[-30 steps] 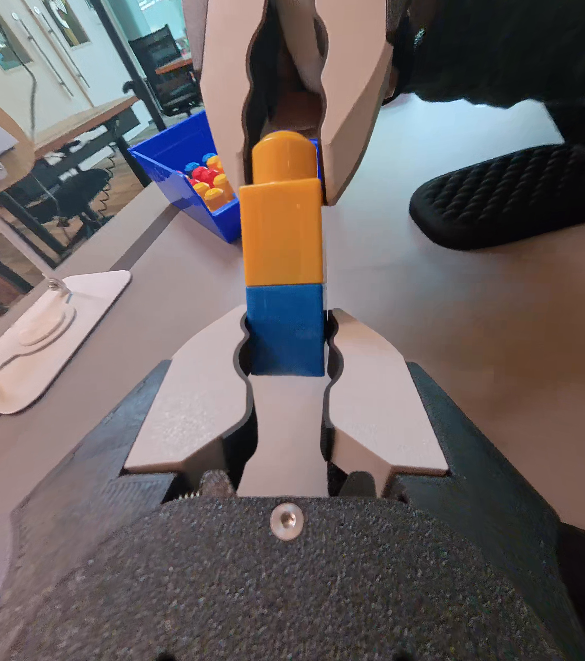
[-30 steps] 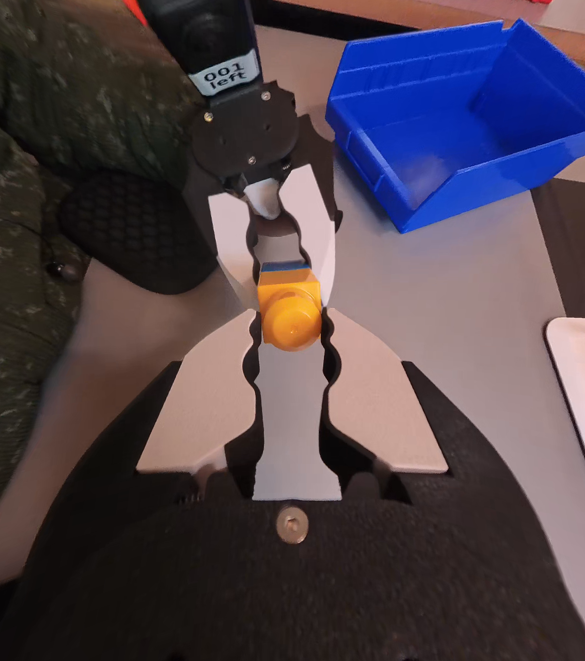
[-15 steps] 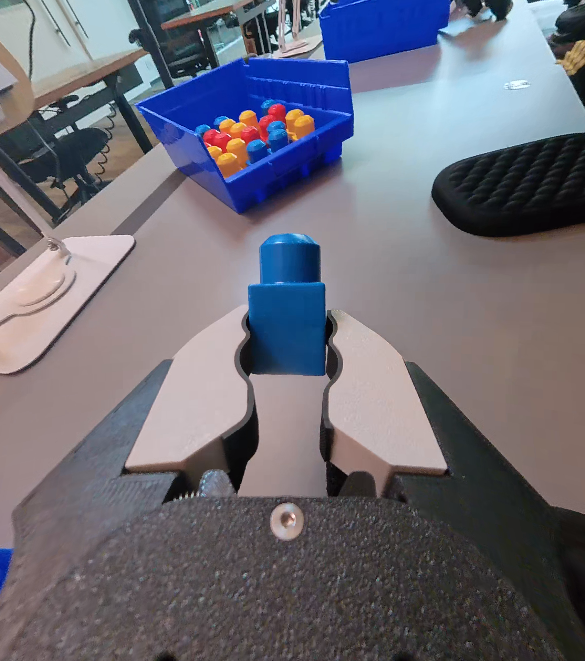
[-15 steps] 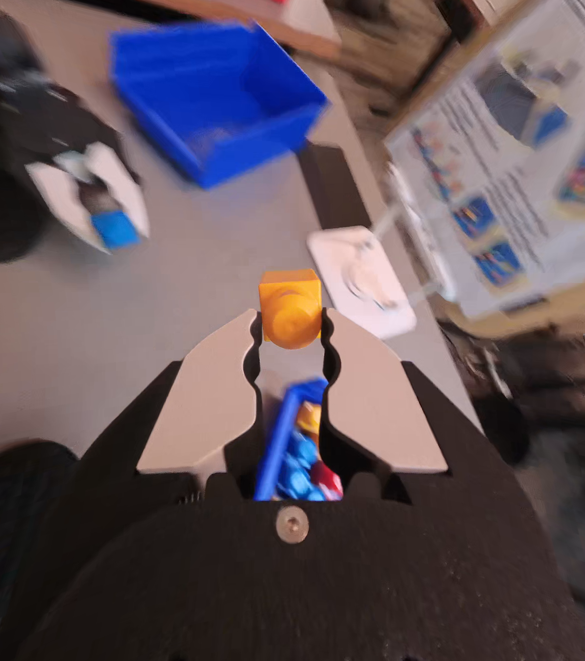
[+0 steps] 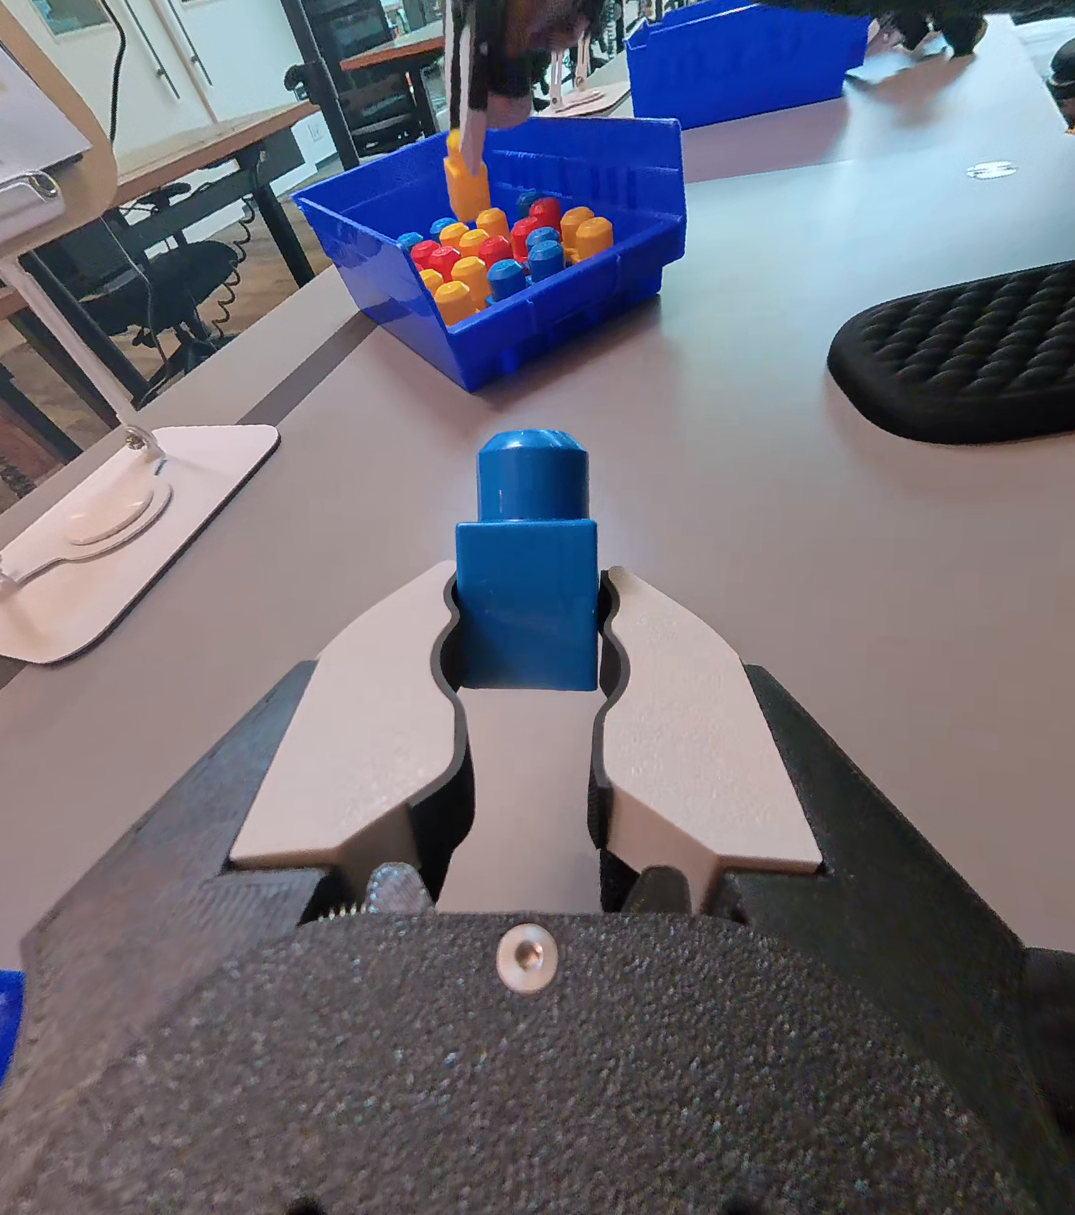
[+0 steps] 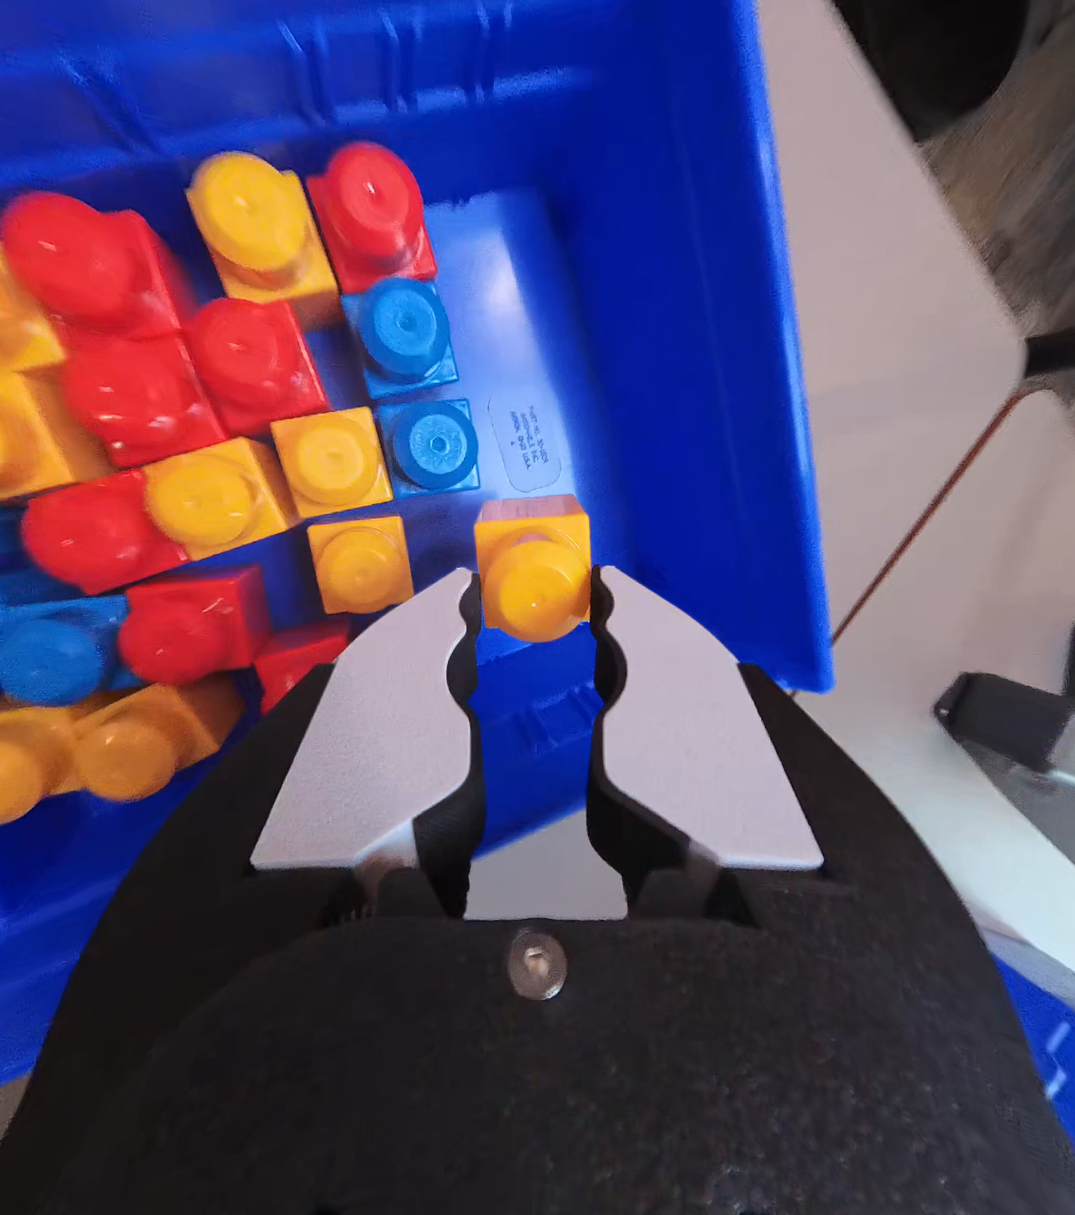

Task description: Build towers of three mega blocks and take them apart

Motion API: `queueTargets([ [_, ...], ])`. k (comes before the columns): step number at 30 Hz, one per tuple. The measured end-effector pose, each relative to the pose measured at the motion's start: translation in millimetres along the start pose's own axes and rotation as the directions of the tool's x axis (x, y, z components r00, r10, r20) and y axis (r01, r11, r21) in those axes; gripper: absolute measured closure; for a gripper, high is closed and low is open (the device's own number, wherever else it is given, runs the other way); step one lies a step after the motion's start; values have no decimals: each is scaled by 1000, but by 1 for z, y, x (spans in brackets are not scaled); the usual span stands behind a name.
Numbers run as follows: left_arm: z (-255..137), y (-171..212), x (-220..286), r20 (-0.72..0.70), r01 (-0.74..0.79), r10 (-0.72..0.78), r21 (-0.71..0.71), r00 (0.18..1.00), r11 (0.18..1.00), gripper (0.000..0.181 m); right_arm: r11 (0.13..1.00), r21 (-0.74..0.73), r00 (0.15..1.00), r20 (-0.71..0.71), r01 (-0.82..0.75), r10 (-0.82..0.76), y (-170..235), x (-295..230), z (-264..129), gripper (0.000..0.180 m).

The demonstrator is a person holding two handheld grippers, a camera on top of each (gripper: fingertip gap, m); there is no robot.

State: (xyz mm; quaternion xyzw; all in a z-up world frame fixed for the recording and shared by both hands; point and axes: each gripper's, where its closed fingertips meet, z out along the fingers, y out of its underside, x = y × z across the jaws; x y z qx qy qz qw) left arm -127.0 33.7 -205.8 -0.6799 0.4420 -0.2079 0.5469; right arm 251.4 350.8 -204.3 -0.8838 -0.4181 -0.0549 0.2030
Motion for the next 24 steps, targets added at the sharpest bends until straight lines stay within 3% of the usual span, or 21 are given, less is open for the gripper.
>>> queueTargets([
  [7,-1,0,1,-18,15,-14,12,1000,1000,143,993,-120,991,134,-14,31,11,-21,44,147],
  [11,-2,-6,5,-31,14,-13,37,999,999,143,995,-97,987,153,-38,52,9,-25,46,146],
  [13,-2,-8,6,-31,25,-23,47,999,999,143,996,-81,990,131,-34,45,8,-23,39,137],
  [16,-1,-10,5,-29,34,-32,56,999,998,143,999,41,998,65,-17,15,-9,-21,11,128],
  [19,0,-14,8,-38,33,-30,72,999,997,143,960,271,996,32,74,-85,-46,-53,-38,121],
  [24,4,-24,21,-66,9,-2,99,998,995,143,778,556,881,159,293,-445,-81,-224,-111,115],
])
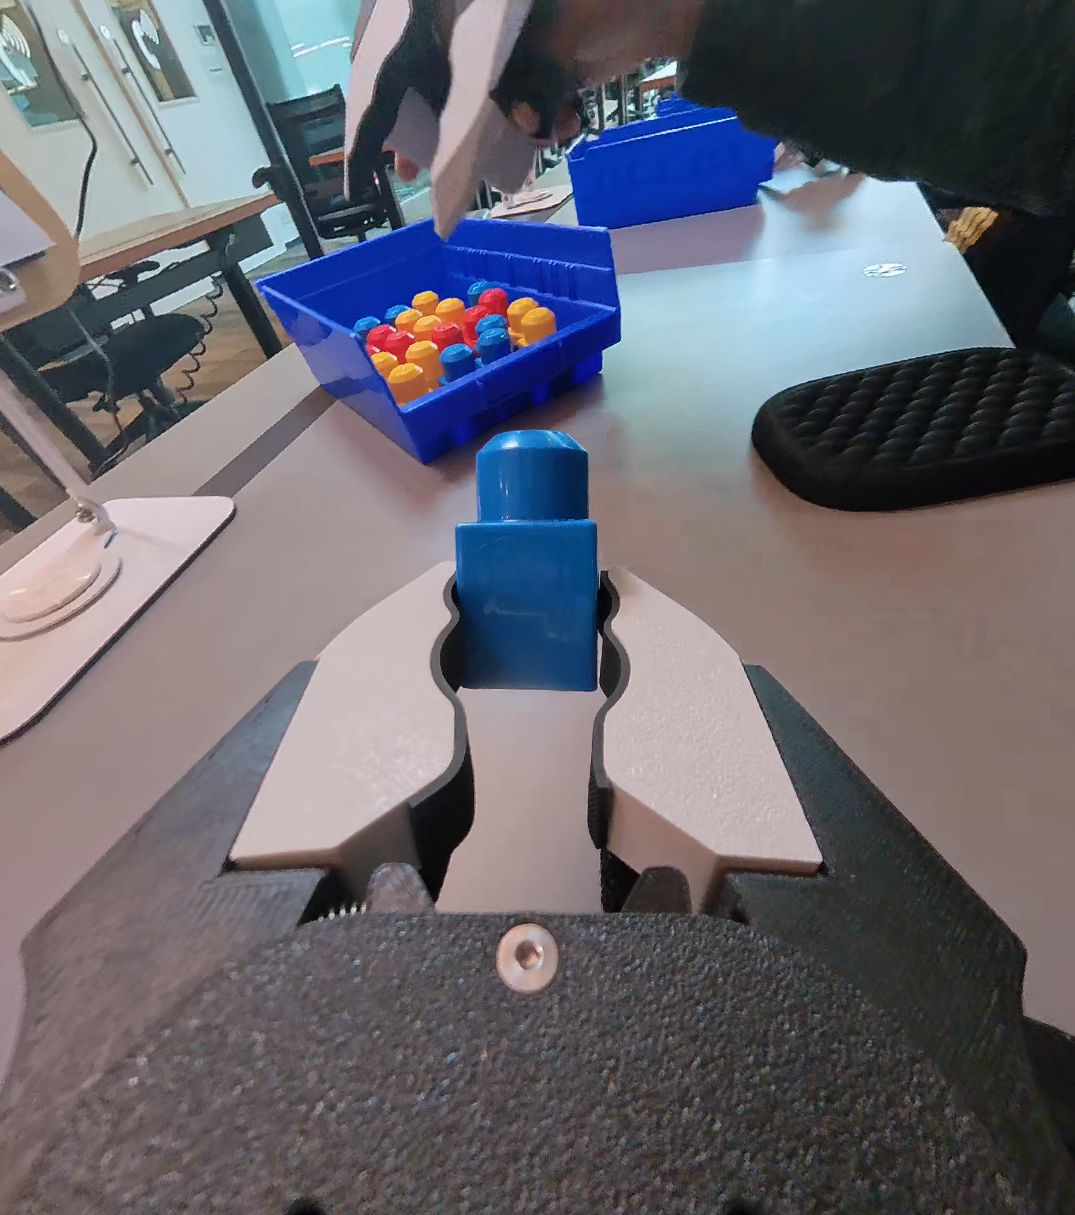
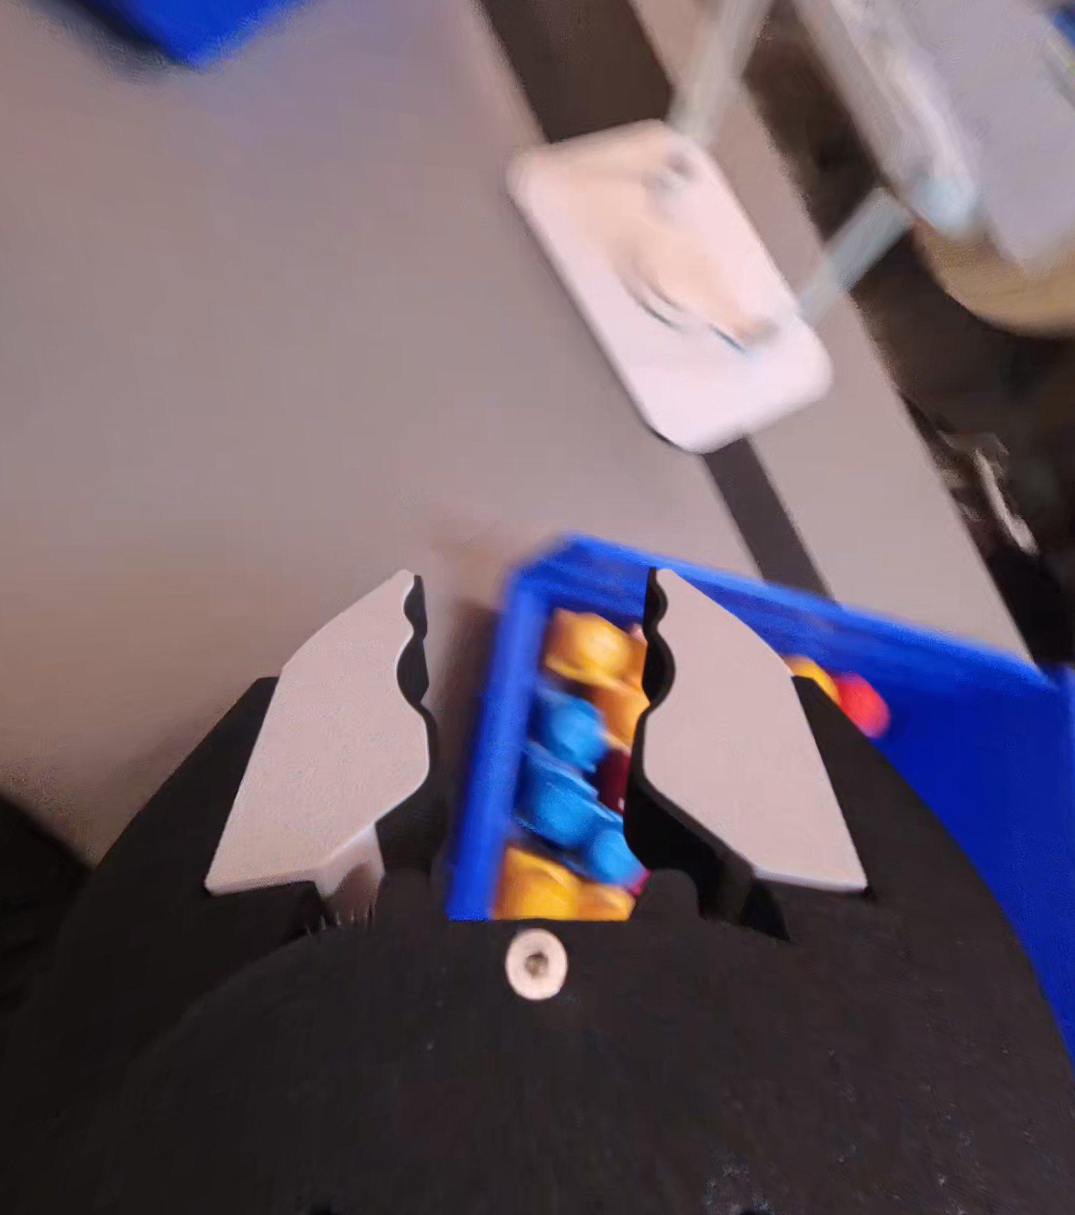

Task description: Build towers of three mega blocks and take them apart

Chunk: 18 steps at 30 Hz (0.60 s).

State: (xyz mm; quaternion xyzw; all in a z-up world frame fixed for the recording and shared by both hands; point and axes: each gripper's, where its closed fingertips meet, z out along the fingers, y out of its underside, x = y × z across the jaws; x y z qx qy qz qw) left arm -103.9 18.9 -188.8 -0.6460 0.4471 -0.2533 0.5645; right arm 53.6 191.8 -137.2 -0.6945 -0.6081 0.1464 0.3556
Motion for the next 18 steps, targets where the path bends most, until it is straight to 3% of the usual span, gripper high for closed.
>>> queueTargets([
  [4,4,-8,15,-19,-57,57,13,998,998,143,979,127,946,264,157,-186,-46,-145,32,115],
  [7,6,-10,25,-37,-100,101,12,994,995,143,960,173,894,360,219,-269,-55,-215,54,116],
  [13,7,-5,35,-62,-153,152,-9,986,988,143,957,214,871,409,198,-272,-60,-242,71,142],
  [16,5,-4,33,-71,-139,138,-9,988,990,143,956,240,862,434,169,-261,-59,-244,69,179],
  [18,6,-2,34,-78,-138,136,-12,988,990,143,961,233,863,444,151,-243,-57,-241,70,179],
])
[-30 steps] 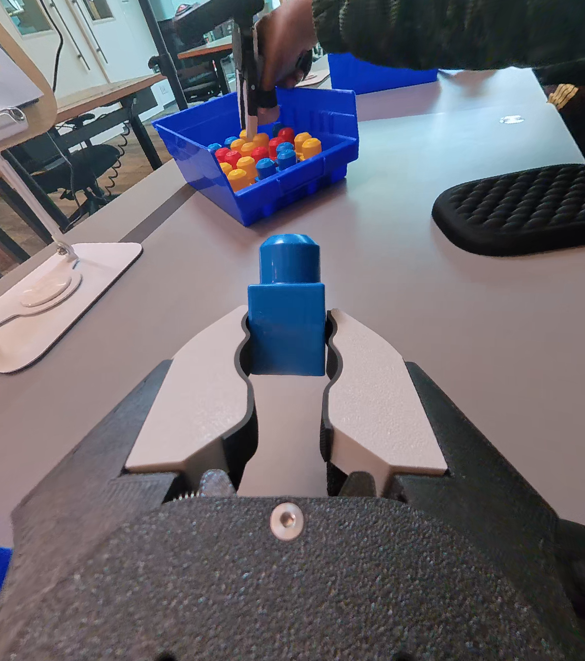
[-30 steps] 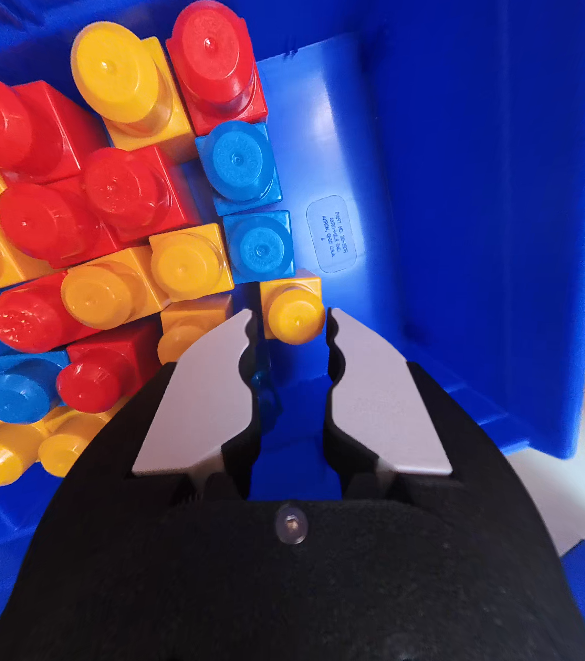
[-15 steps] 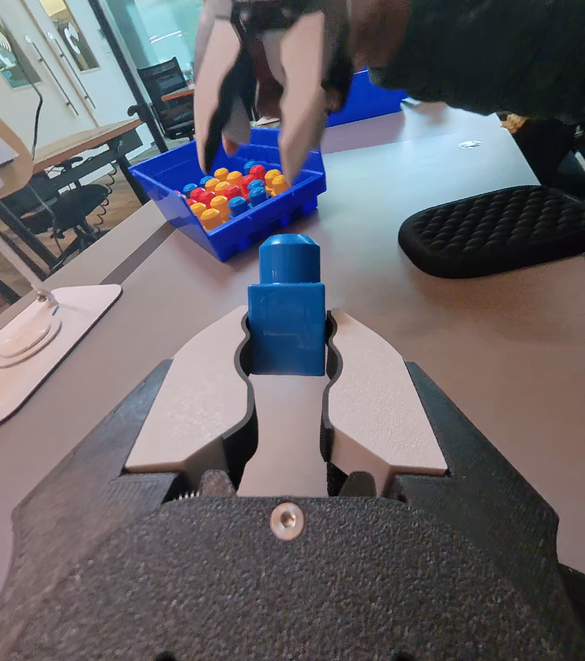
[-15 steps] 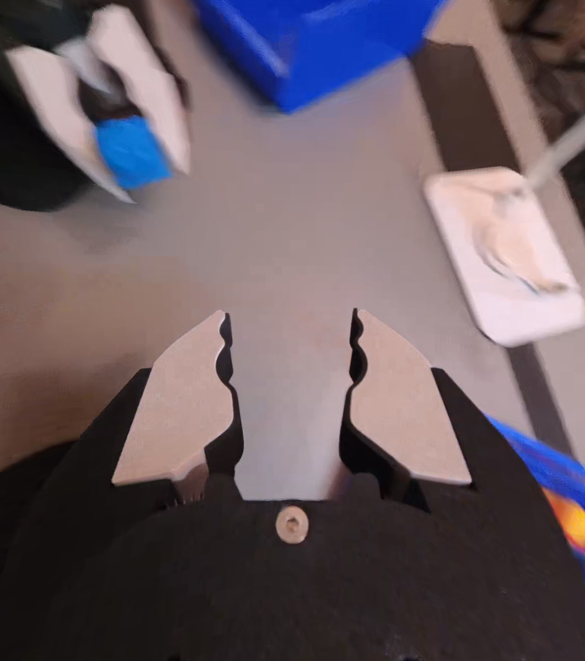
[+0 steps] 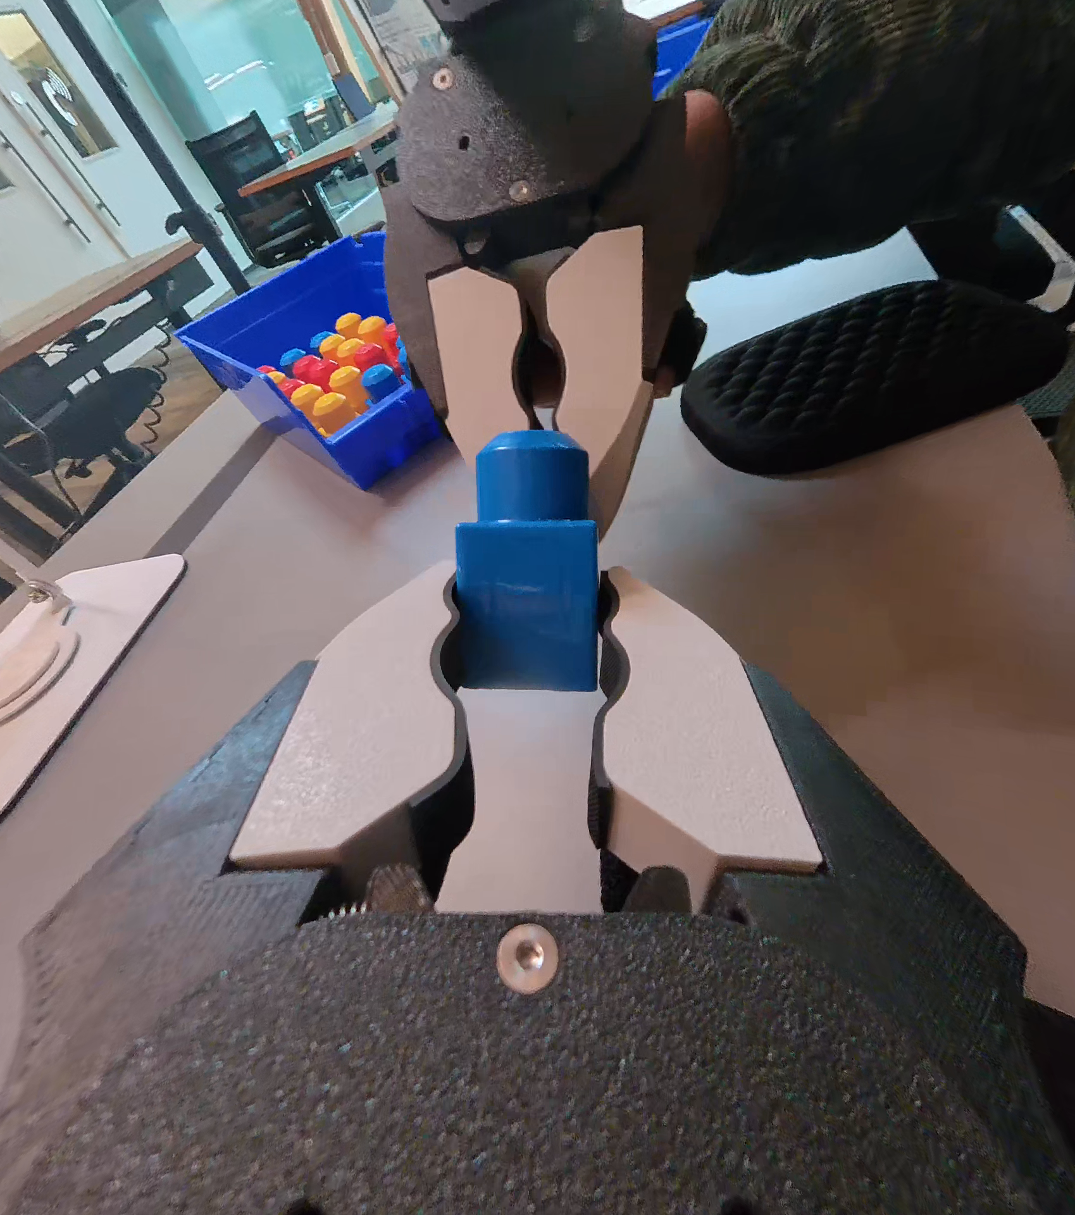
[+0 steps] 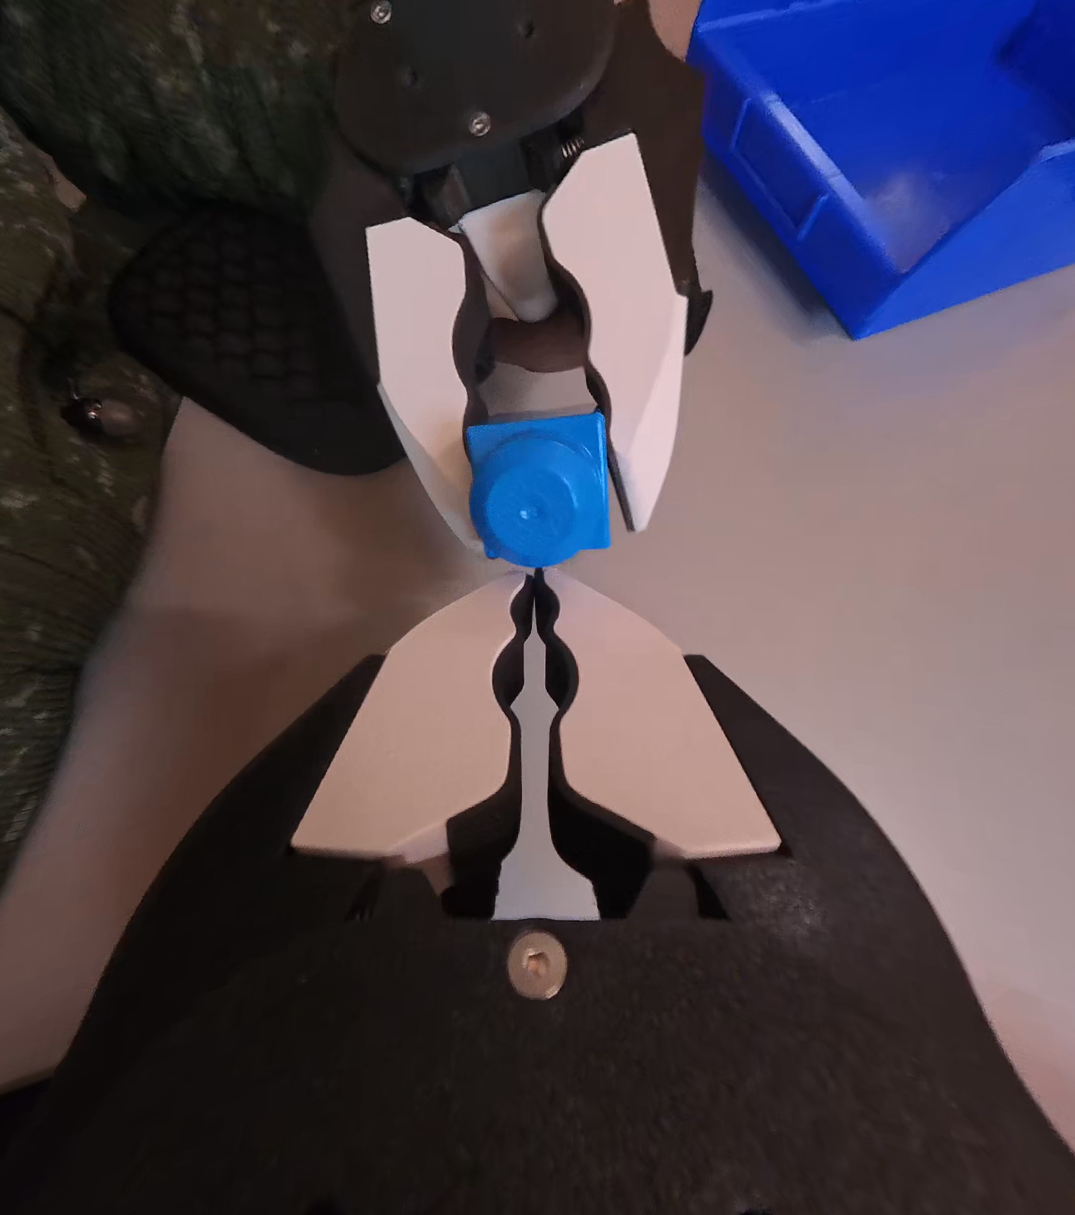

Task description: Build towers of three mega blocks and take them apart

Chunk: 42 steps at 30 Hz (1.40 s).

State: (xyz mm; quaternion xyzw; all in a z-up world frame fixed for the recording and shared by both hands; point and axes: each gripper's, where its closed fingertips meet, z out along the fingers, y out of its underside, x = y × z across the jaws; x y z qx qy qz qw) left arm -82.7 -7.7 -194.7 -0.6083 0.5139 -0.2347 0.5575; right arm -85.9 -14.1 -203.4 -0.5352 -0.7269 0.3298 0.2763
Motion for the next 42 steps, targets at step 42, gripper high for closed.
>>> queueTargets([
  [42,-32,17,-75,343,169,-171,36,924,985,181,584,-315,554,-781,-748,288,271,235,-340,146],
])
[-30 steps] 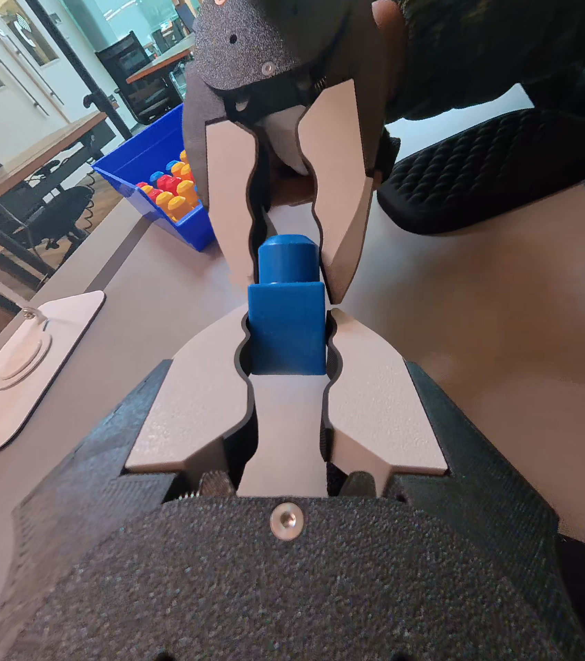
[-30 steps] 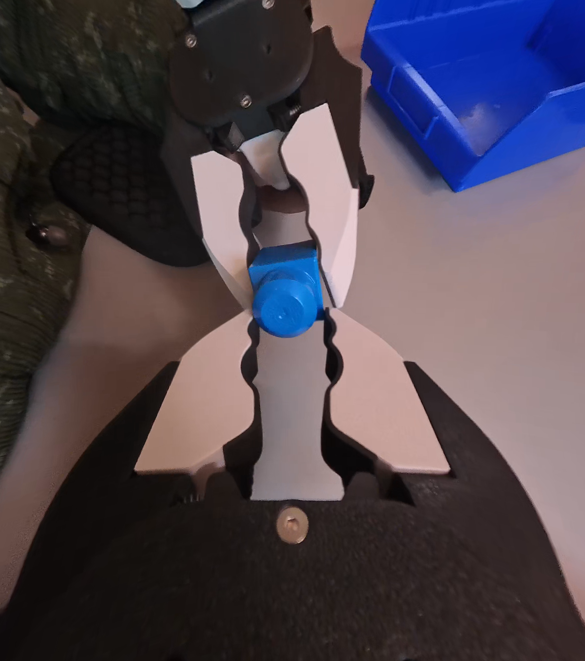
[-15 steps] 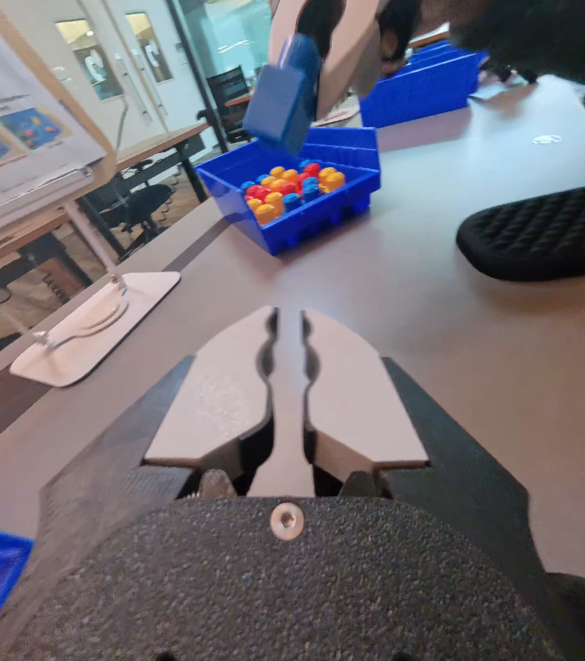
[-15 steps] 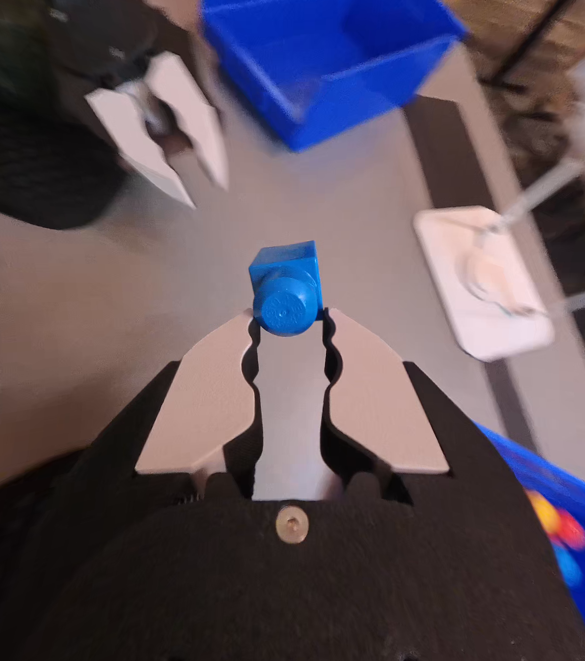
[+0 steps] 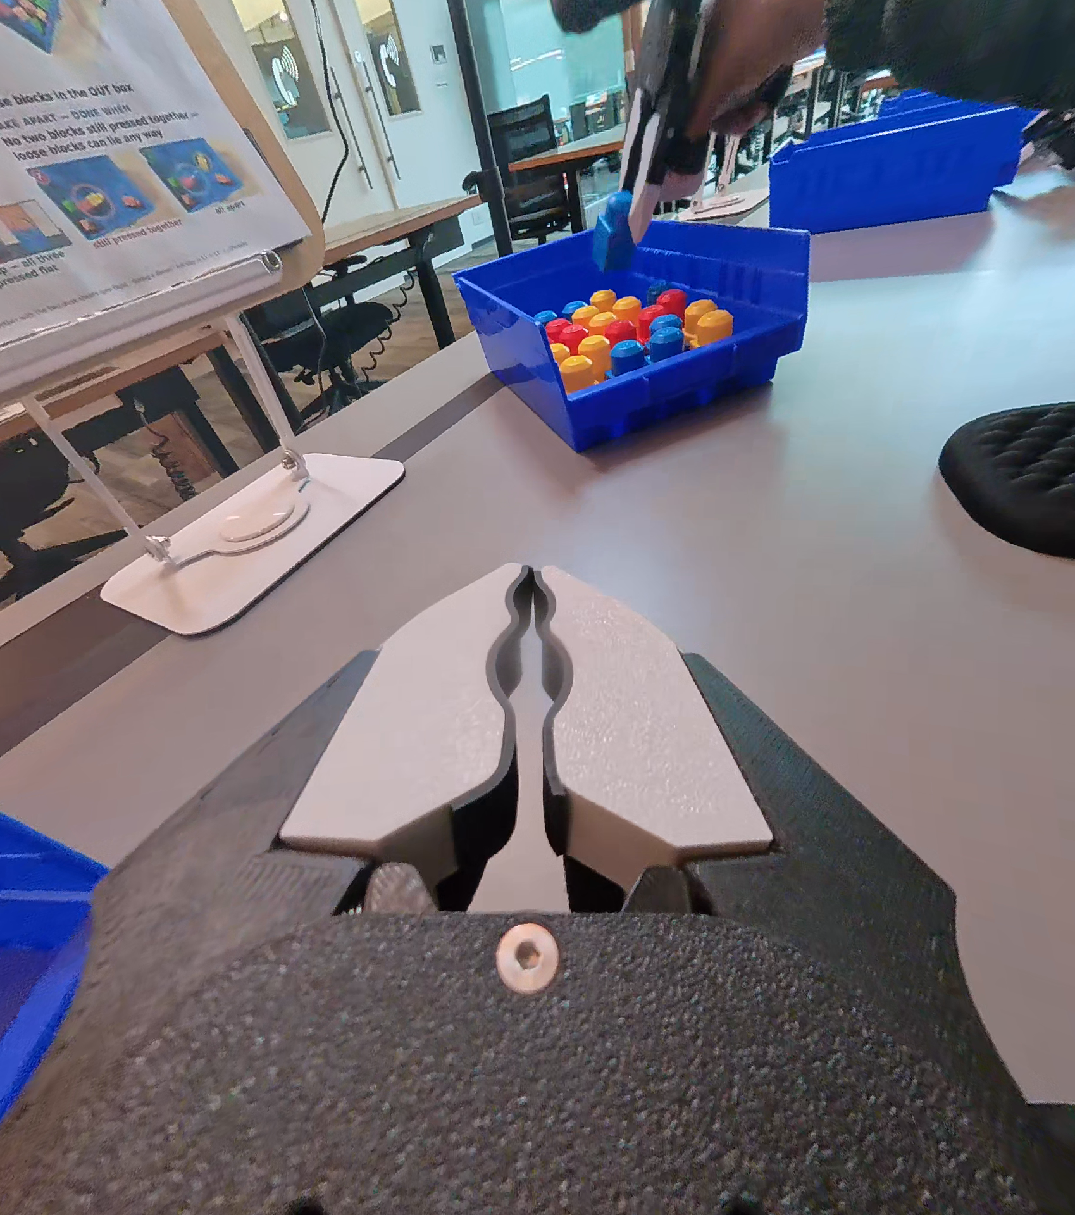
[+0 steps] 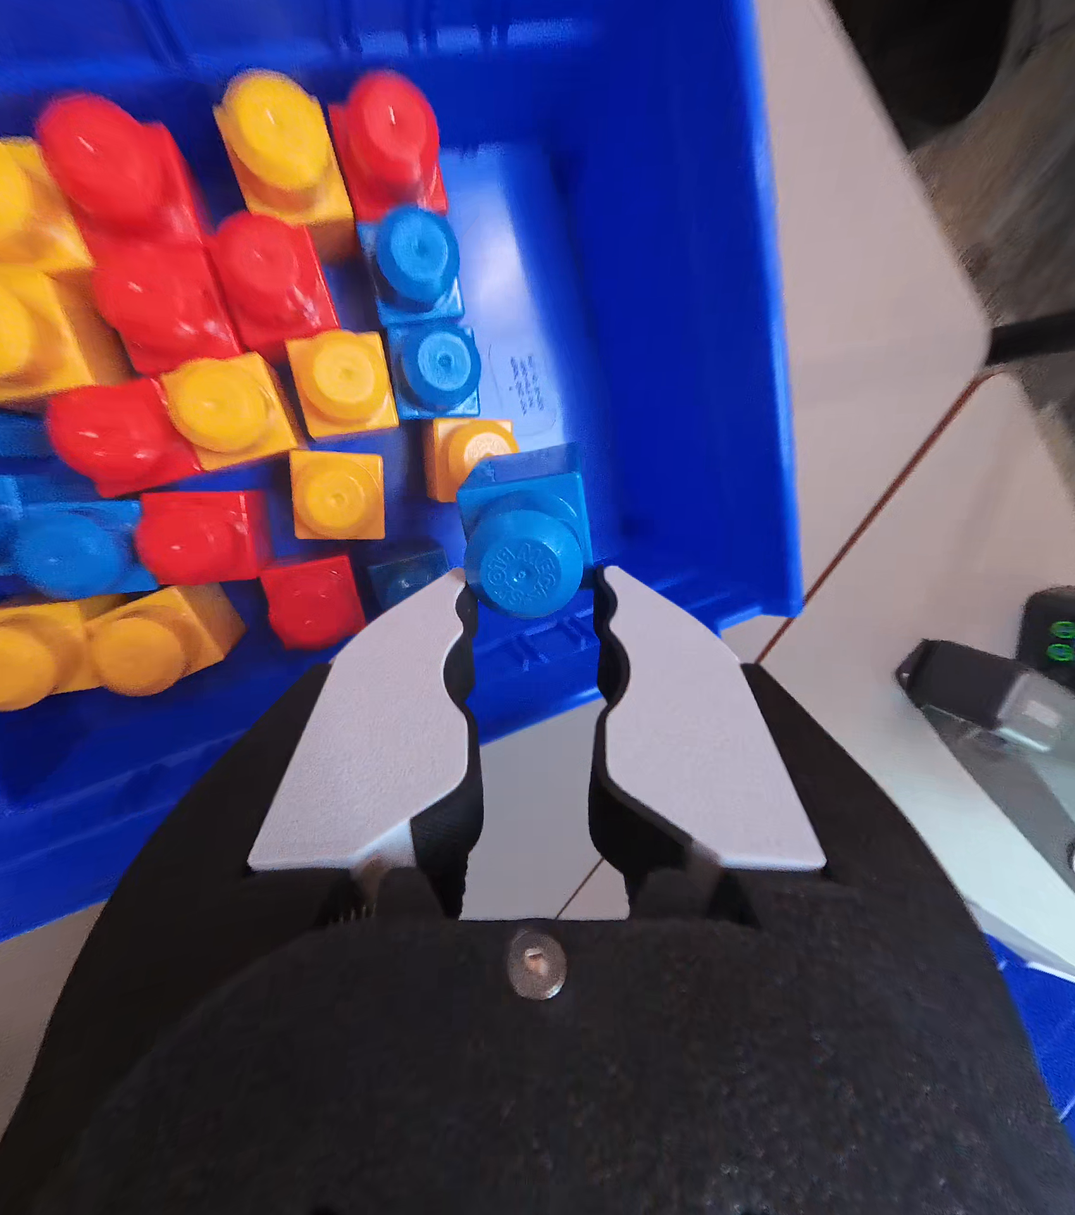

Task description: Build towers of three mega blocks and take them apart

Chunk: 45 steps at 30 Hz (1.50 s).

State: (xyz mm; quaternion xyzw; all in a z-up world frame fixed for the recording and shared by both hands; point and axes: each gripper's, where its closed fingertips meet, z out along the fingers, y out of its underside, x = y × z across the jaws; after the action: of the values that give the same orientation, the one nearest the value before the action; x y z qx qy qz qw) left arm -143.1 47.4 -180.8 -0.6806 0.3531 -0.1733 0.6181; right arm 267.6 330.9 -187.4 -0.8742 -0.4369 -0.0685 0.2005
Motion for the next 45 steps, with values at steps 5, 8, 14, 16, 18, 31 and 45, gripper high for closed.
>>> queueTargets([
  [5,2,8,-2,-7,10,-10,-18,1000,1000,181,989,-147,998,54,18,-10,13,-4,35,146],
  [8,4,11,-1,-17,12,-12,-26,1000,1000,181,981,-192,997,74,28,-14,10,-7,40,146],
  [14,4,12,2,-27,-1,1,-29,1000,1000,181,935,-349,997,59,70,-52,21,-5,37,149],
  [16,5,13,3,-32,2,-3,-32,999,999,181,915,-395,997,39,83,-74,25,0,30,149],
  [18,6,14,4,-39,5,-7,-36,999,999,181,884,-458,995,13,96,-101,30,7,21,149],
  [31,8,19,9,-67,2,-6,-54,998,999,181,622,-761,980,105,187,-166,38,1,42,149],
  [45,11,28,14,-99,-3,-5,-81,995,997,181,834,-521,983,109,181,-145,10,0,48,129],
])
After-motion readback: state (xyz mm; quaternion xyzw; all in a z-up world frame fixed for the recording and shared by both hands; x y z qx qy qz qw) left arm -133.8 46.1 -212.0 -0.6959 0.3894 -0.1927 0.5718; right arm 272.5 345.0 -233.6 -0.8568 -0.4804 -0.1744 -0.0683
